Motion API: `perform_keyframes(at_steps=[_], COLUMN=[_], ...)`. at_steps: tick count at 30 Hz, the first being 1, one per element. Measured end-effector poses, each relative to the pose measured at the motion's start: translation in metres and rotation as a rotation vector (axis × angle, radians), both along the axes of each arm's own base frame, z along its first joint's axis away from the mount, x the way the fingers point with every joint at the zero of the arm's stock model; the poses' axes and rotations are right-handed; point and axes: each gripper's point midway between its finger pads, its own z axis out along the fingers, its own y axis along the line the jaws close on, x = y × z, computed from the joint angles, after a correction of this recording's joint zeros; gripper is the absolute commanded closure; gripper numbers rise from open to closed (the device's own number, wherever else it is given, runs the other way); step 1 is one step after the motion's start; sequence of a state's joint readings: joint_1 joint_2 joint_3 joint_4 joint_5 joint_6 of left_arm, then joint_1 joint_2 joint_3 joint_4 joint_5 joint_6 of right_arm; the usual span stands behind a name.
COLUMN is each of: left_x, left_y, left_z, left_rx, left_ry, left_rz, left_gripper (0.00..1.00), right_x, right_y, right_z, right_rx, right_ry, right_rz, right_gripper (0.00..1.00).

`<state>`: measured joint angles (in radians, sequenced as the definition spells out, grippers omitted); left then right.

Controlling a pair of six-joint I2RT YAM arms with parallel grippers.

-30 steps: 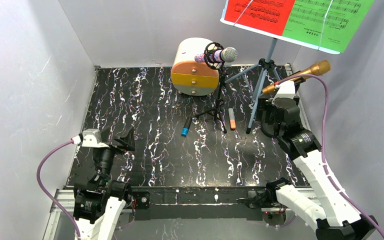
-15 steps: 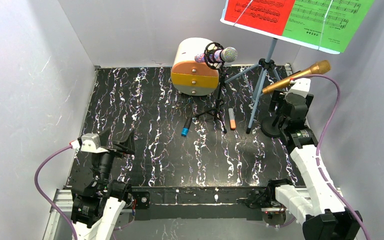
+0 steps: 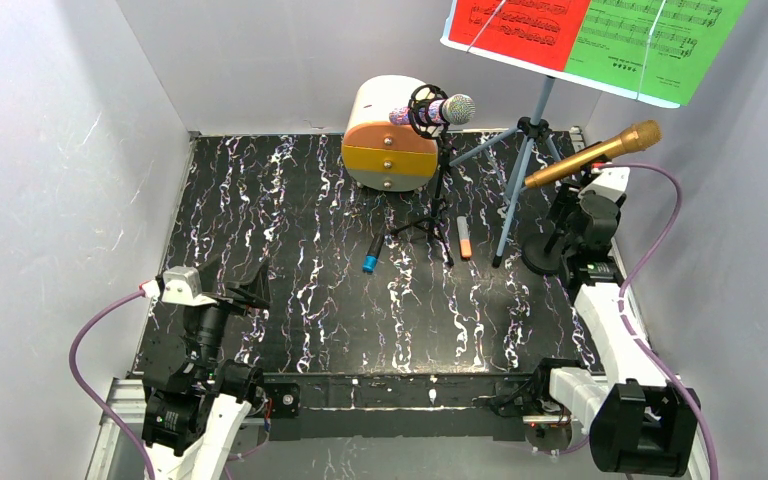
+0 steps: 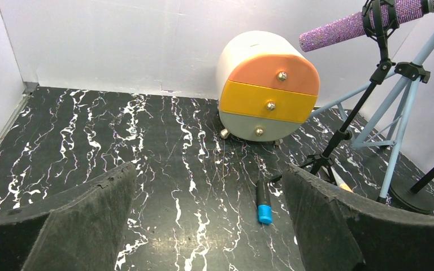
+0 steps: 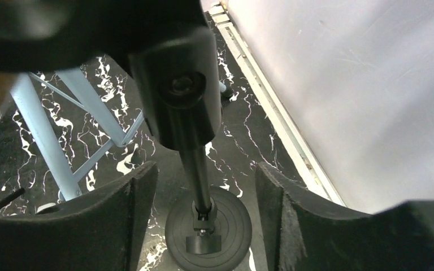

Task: Pack up the instrument practice props
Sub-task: Pick up the microphone stand with the microphone from the center of the board.

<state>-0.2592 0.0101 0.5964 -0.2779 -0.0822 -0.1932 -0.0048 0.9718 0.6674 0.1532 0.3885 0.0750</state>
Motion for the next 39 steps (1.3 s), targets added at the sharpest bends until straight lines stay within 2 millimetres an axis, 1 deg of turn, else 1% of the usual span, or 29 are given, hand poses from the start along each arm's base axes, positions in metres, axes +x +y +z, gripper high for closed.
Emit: perform_keyframes(at_steps=[2, 3, 6, 10, 12, 13, 14, 20, 30, 33, 39], left_x=[0.0, 0.0, 0.0, 0.0, 0.0, 0.0, 0.0, 0.002, 0.007, 0.007, 0.01], left_y=[0.0, 0.0, 0.0, 0.0, 0.0, 0.0, 0.0, -0.001, -0.004, -0.004, -0.01], left_z=[0.0, 0.0, 0.0, 0.0, -0.001, -0.001, -0.002, -0.004, -0.01, -0.011, -0.015], left_rx=[0.002, 0.002, 0.003, 0.004, 0.005, 0.005, 0.007, 0.016, 0.026, 0.027, 0.037], left_ry=[0.0, 0.0, 0.001, 0.001, 0.003, 0.004, 0.006, 0.019, 0.048, 0.052, 0.076], left_rz=[0.0, 0.0, 0.0, 0.0, 0.0, 0.0, 0.001, -0.001, -0.014, -0.015, -0.04], left_gripper=[0.02, 0.02, 0.02, 0.02, 0.02, 0.02, 0.02, 0.02, 0.01, 0.02, 0.02], right_x=[0.004, 0.005, 0.009, 0.011, 0.009, 0.008, 0.007, -0.002, -0.032, -0.04, -0.054], right_y=[-0.001, -0.001, 0.0, 0.002, 0.002, 0.003, 0.004, 0.007, 0.022, 0.036, 0.075], right_z=[-0.007, -0.009, -0.012, -0.005, -0.003, -0.003, -0.003, -0.001, 0.006, 0.011, 0.029], right_rx=[0.005, 0.006, 0.001, -0.026, -0.043, -0.05, -0.058, -0.077, -0.059, -0.033, 0.024], right_ry=[-0.007, -0.007, -0.012, -0.043, -0.046, -0.046, -0.046, -0.047, -0.019, -0.003, -0.014], right_rz=[0.01, 0.015, 0.035, 0.057, 0.067, 0.074, 0.082, 0.108, 0.166, 0.211, 0.363], right_gripper=[0.37, 0.41, 0.58, 0.8, 0.92, 0.97, 0.99, 0.99, 0.99, 0.99, 0.99])
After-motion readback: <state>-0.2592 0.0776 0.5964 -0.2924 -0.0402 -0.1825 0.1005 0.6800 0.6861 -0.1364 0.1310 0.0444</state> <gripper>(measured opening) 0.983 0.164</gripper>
